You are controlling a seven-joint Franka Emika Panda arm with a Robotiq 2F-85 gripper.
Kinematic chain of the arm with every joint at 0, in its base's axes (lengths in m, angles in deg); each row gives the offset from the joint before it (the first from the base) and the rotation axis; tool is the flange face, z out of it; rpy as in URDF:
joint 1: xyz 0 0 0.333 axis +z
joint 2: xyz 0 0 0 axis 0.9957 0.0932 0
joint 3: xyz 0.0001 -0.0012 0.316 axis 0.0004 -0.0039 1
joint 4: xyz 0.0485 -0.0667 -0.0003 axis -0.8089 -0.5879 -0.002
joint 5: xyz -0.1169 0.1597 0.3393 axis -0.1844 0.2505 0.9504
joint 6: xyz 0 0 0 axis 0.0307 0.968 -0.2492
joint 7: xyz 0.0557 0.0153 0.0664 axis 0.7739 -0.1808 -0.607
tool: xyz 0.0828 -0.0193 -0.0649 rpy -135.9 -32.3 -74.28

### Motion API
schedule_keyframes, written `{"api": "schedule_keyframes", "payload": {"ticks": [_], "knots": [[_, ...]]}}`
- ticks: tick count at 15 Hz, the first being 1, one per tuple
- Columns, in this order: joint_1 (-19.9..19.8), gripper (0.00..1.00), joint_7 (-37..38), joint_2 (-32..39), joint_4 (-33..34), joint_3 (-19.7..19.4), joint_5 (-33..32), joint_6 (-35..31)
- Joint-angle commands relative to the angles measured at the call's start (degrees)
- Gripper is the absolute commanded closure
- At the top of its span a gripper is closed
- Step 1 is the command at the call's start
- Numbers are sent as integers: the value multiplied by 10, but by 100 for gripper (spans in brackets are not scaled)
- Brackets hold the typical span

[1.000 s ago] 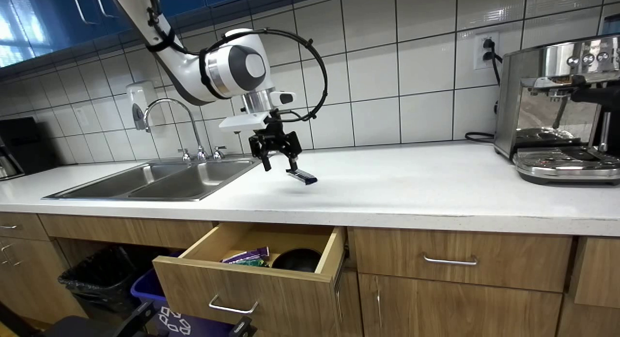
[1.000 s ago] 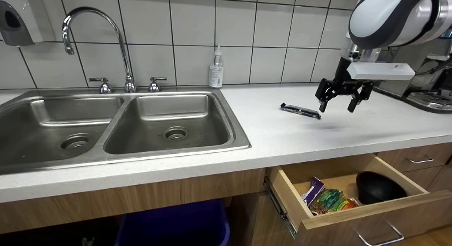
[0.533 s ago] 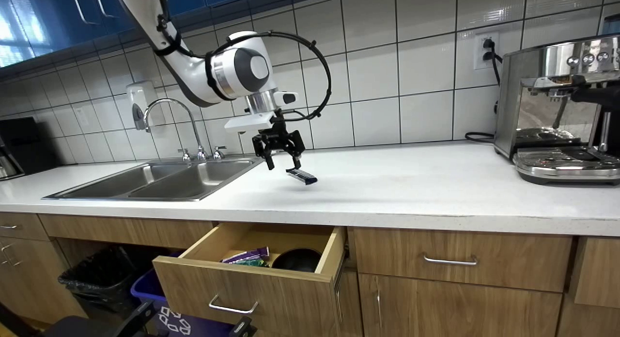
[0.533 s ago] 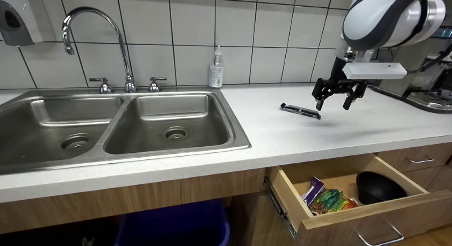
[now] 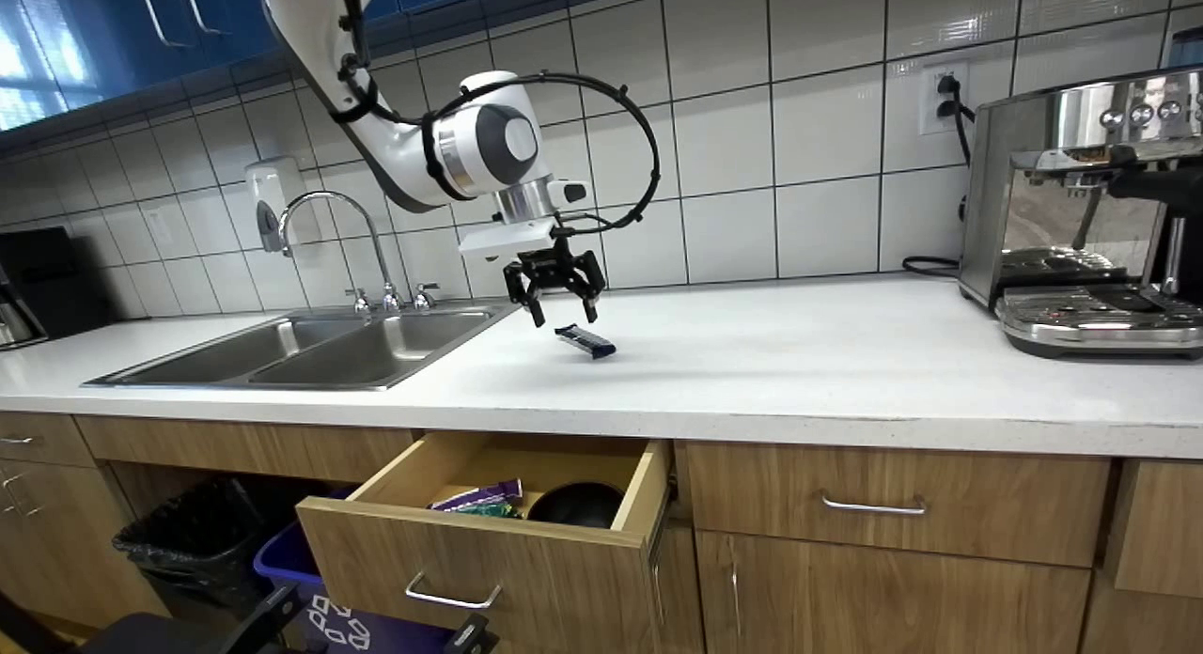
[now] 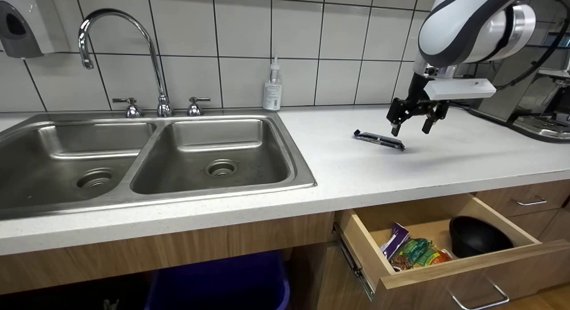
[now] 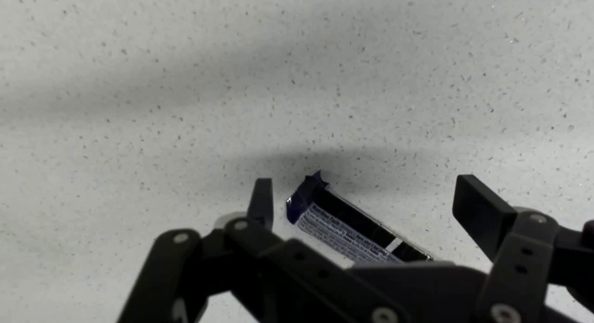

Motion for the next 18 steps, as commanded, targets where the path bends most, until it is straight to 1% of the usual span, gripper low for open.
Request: {"api": "schedule_keyframes", "payload": {"ticks": [1, 9, 18], "knots": [[-15, 0, -54, 44, 67, 8, -7, 29], [-25, 0, -153, 109, 153, 22, -11, 69], [-22, 0, -196, 165, 236, 26, -16, 124]]}}
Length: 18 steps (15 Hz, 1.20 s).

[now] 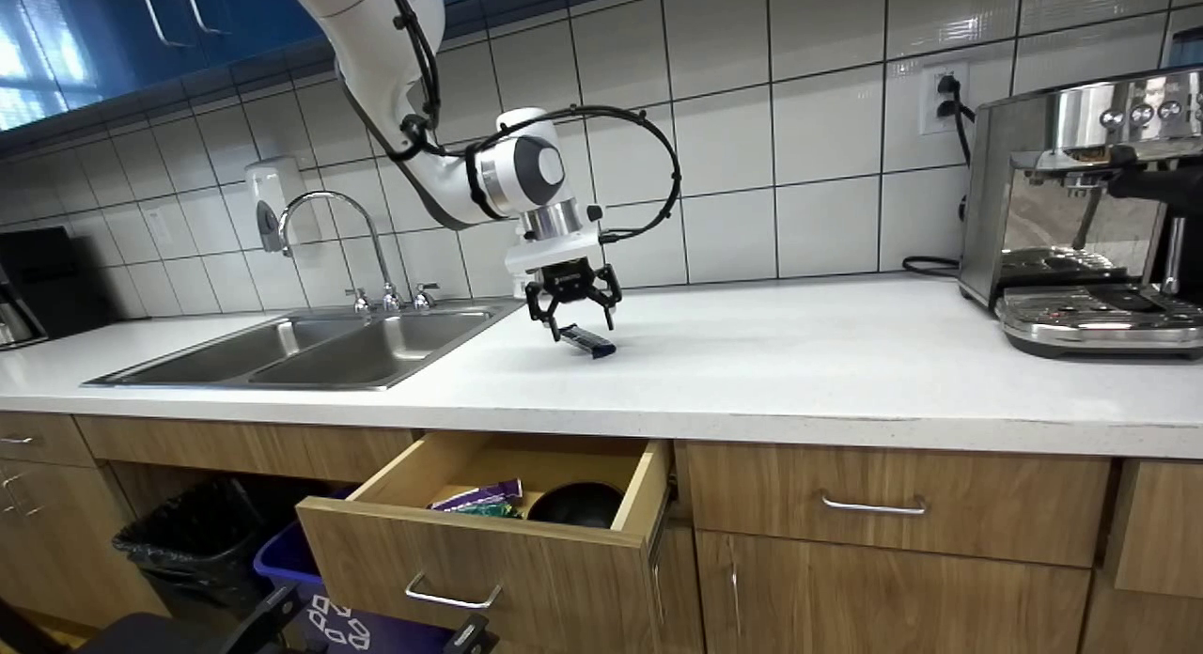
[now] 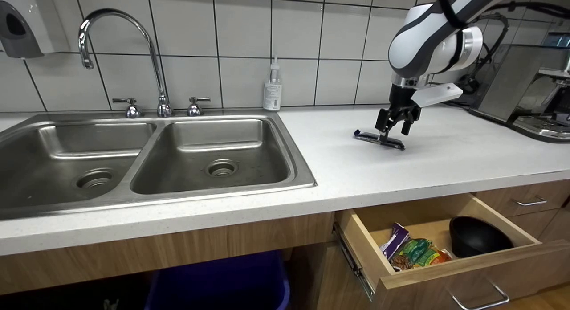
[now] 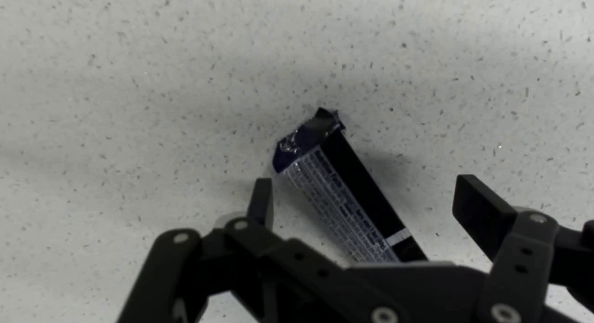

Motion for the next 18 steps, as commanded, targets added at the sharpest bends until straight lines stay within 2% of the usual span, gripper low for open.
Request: {"api": "schedule_keyframes", "payload": {"ticks": [1, 18], "knots": [[-15, 0, -22, 30, 57, 17, -11, 42], [-12, 0, -26, 116, 191, 28, -6, 130]]}}
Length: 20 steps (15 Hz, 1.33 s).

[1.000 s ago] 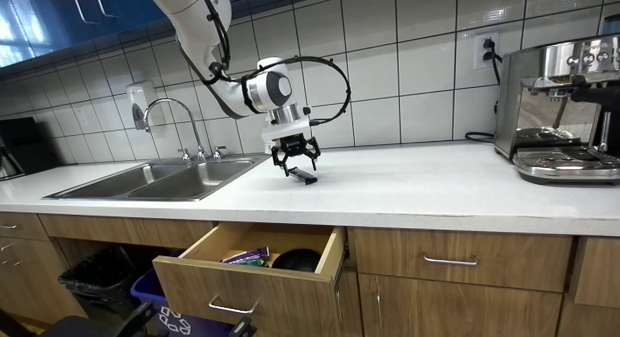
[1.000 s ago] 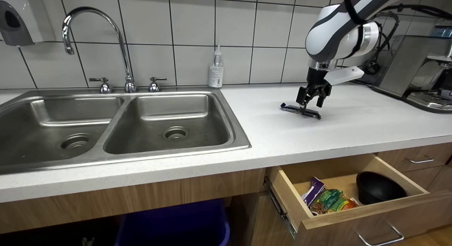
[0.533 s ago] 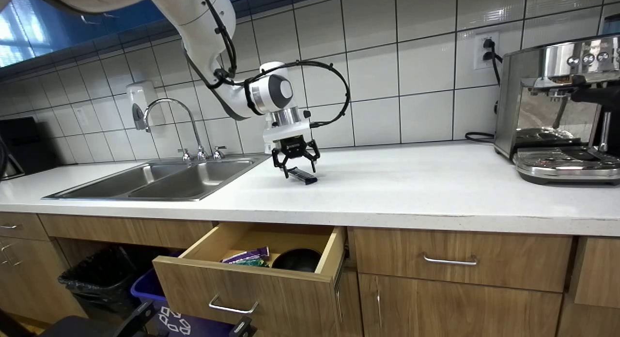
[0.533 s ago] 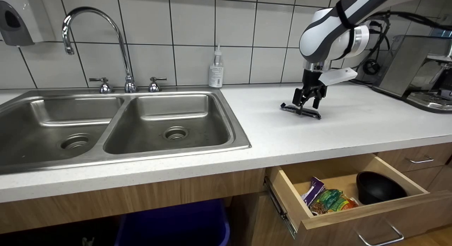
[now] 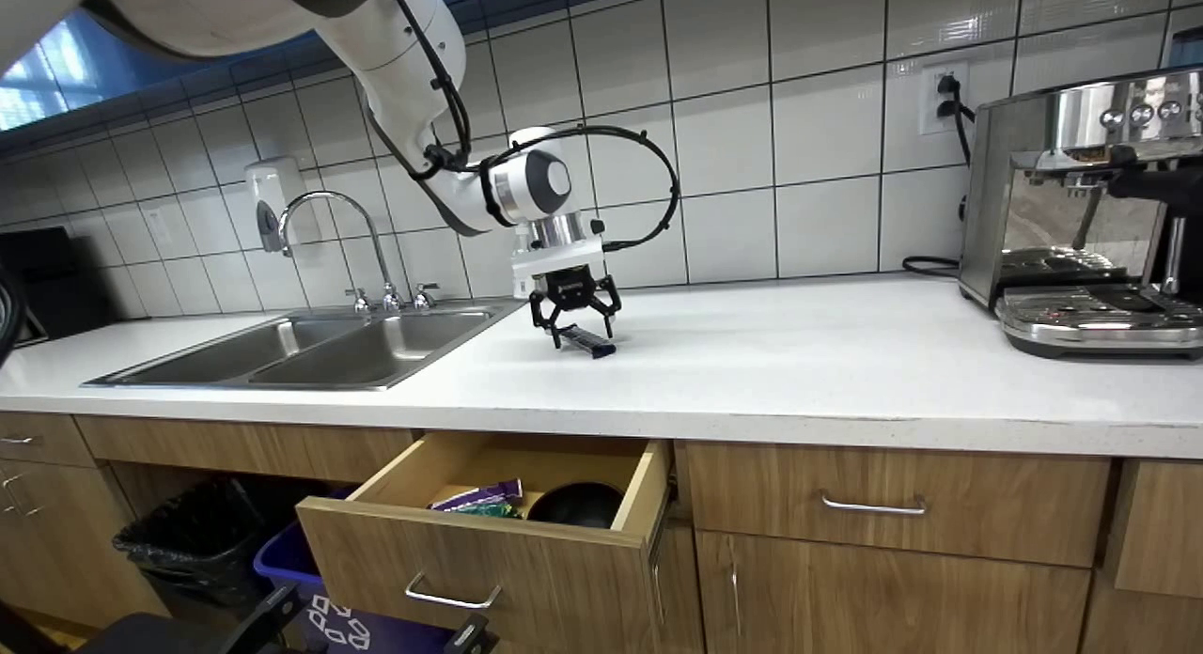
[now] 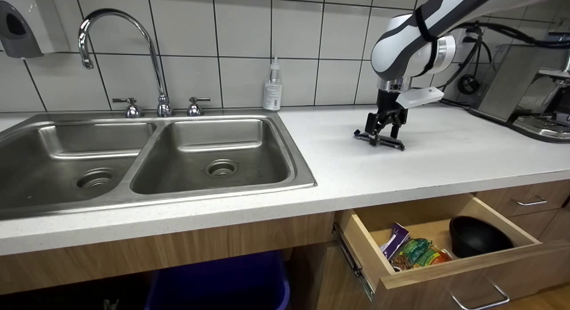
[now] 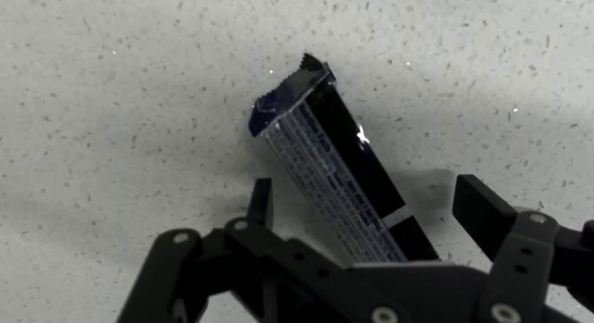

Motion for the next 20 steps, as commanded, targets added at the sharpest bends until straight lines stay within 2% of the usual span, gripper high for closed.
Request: {"api": "schedule_keyframes", "payload": {"ticks": [1, 2, 4, 5, 12, 13, 14, 20], "knots": [[-12, 3, -18, 27, 55, 15, -5, 41], [-12, 28, -19, 31, 62, 17, -4, 46], [-12, 31, -20, 37, 73, 18, -4, 54], [-11, 37, -20, 39, 76, 18, -5, 55], [-11, 91, -23, 39, 90, 19, -6, 56], [-10, 95, -23, 37, 88, 18, -7, 53], [-10, 93, -23, 34, 85, 18, -8, 50], [-9, 93, -24, 15, 53, 17, -10, 27]]}}
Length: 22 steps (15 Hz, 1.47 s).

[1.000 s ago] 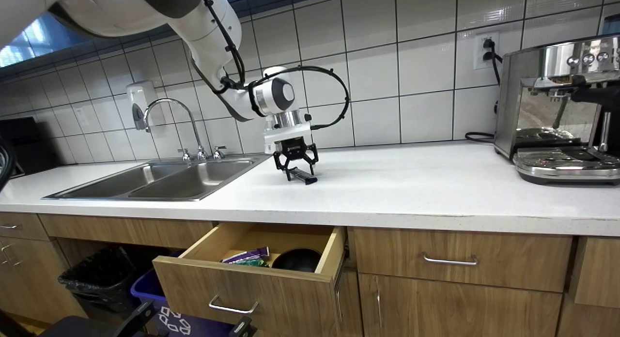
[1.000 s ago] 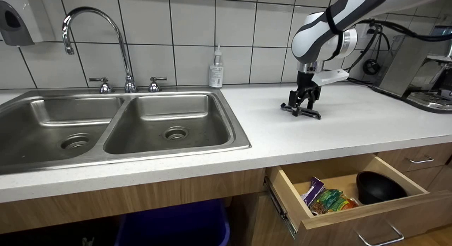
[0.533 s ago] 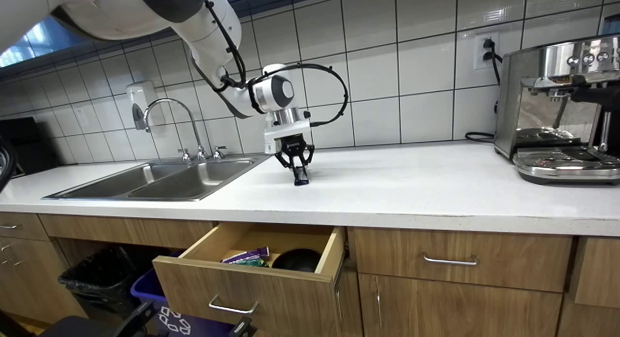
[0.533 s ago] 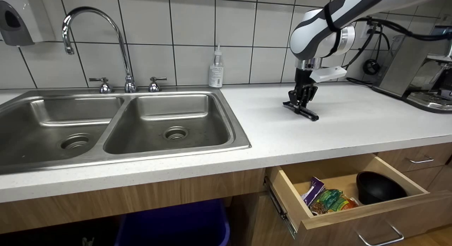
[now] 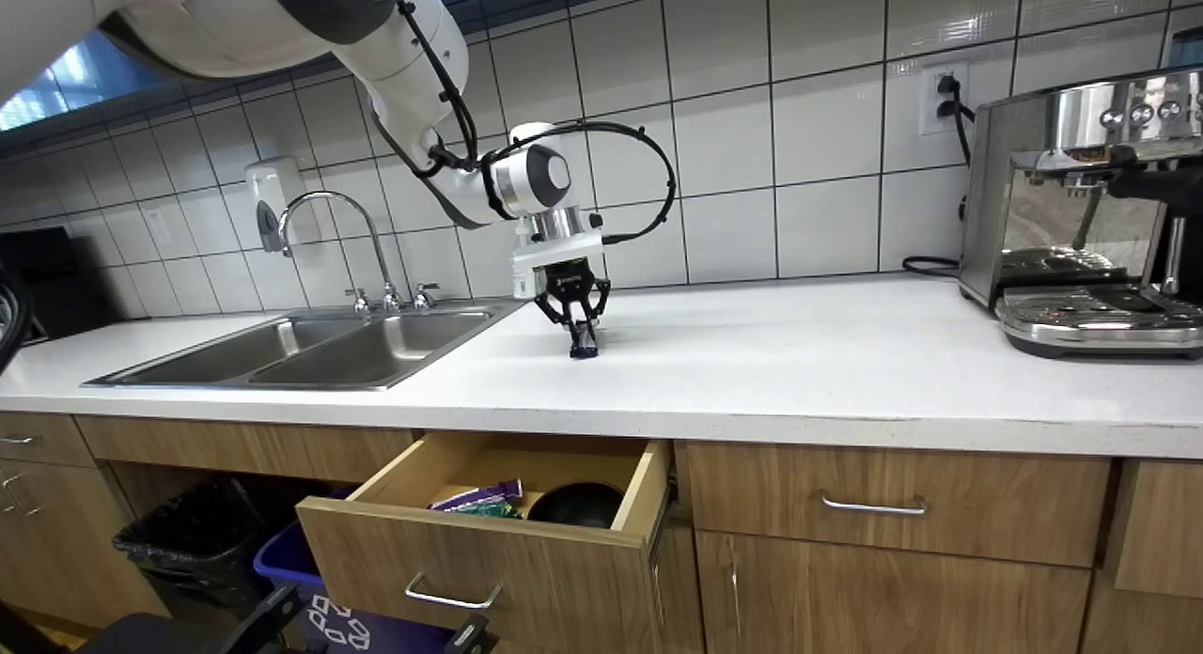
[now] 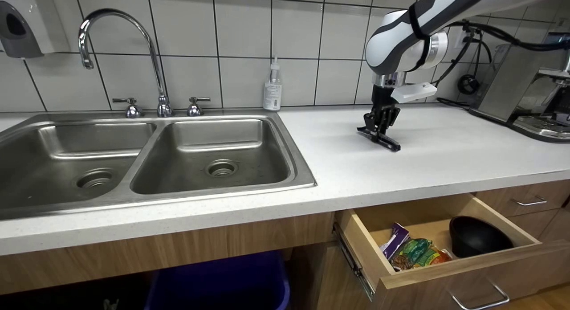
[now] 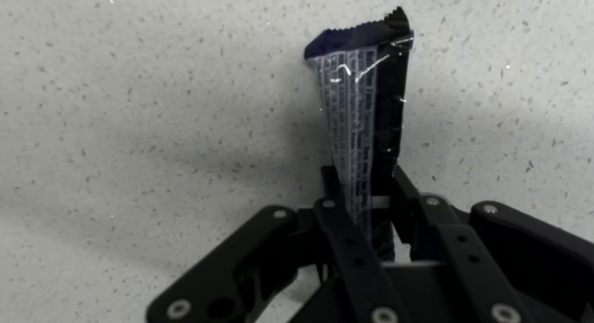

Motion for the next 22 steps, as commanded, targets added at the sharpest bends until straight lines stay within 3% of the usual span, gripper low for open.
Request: {"api": "schedule_keyframes", "payload": {"ticks": [1, 9, 22], "knots": [[-8, 93, -12, -15, -15, 9, -11, -11], [-6, 93, -6, -46, -72, 8, -12, -57], [-3, 93, 16, -151, -236, 7, -9, -150]]}}
